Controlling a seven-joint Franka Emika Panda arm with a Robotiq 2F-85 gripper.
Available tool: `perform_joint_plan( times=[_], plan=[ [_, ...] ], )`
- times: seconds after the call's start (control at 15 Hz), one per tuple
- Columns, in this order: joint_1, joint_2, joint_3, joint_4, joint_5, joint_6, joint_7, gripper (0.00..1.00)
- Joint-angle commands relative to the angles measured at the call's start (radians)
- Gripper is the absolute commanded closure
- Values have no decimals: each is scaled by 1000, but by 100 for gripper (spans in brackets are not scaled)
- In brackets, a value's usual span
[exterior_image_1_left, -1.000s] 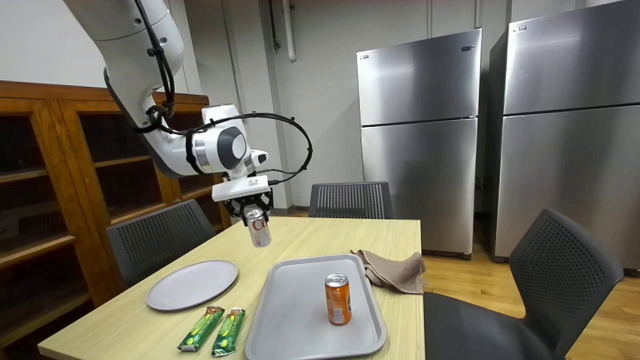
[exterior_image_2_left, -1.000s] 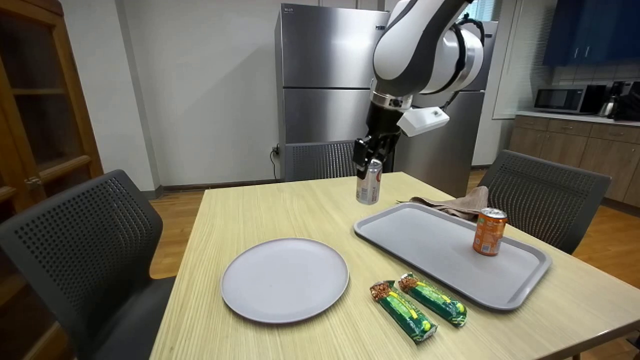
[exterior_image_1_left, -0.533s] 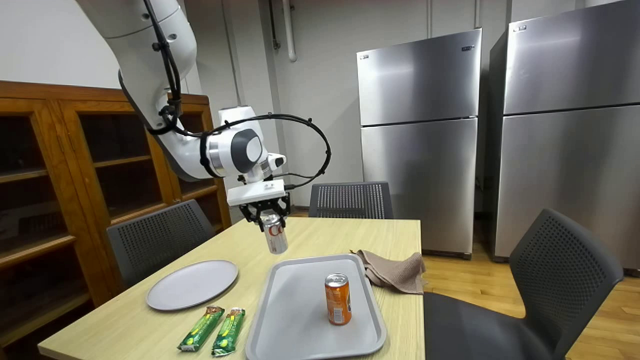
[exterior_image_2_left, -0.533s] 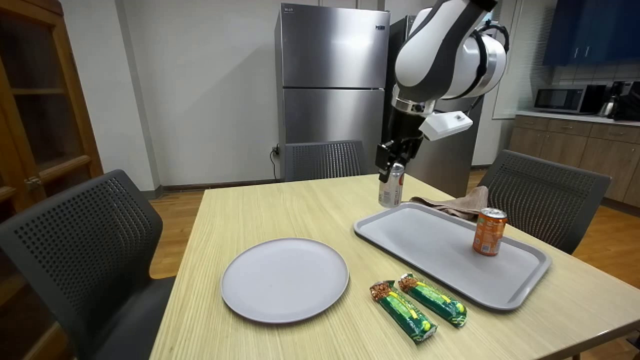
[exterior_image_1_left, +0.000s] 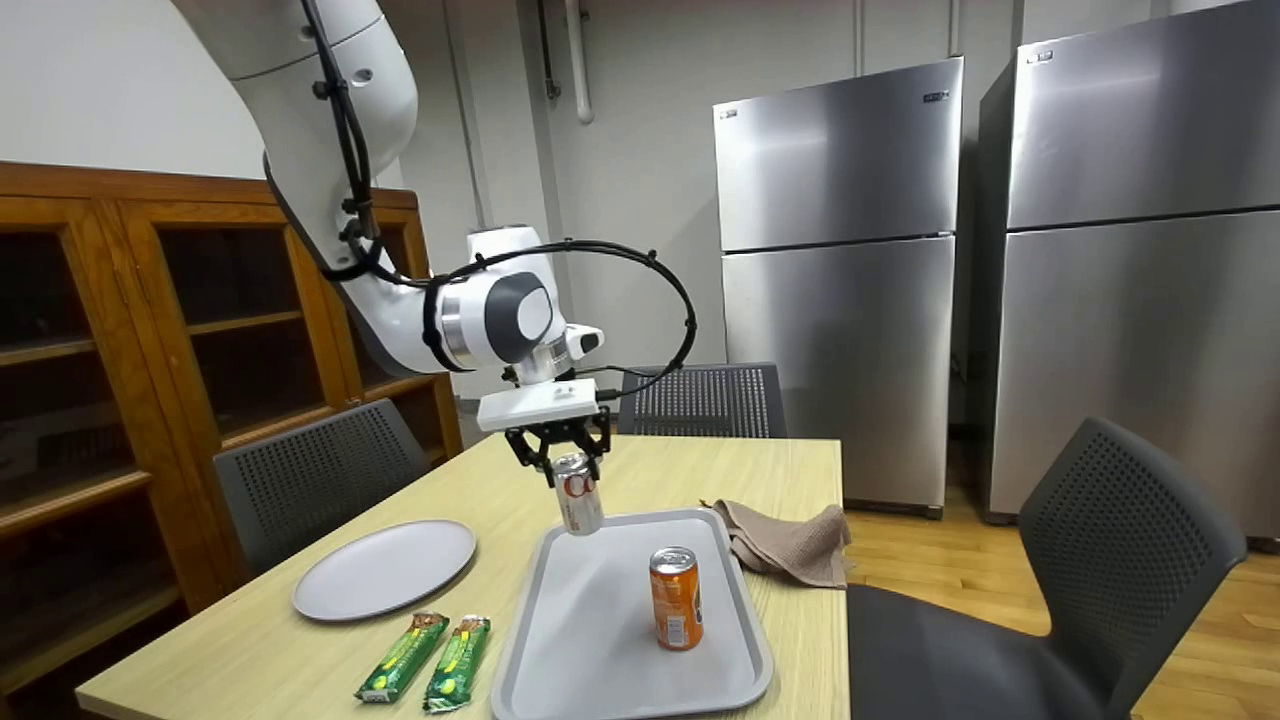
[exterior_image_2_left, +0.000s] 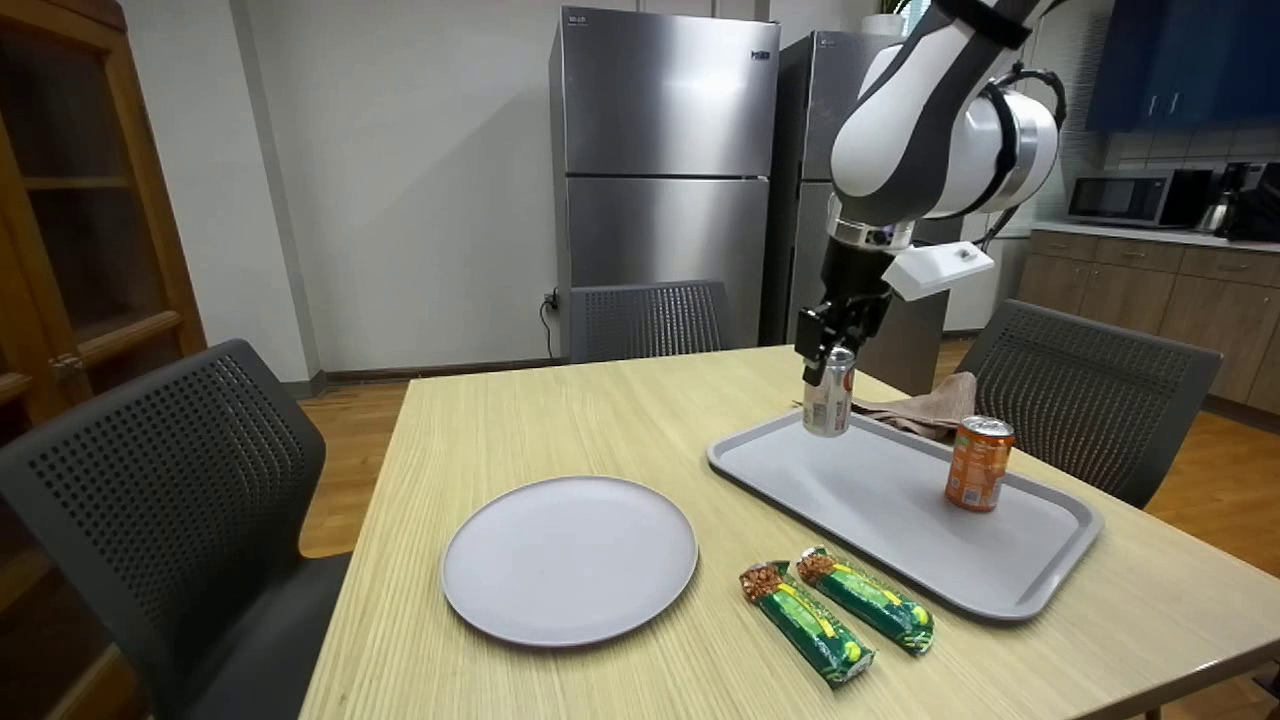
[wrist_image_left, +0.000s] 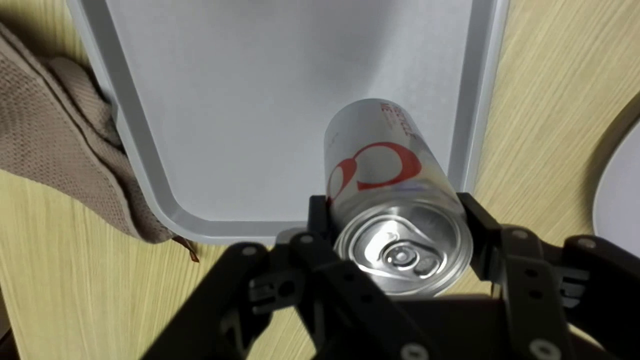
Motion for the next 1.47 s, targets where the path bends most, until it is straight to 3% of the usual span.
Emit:
perform_joint_plan(
  times=[0.0, 1.4],
  plan=[
    [-22, -16, -3, -27, 29, 13, -26, 62],
    [-13, 109, -22, 9, -4, 5, 5, 62]
  ],
)
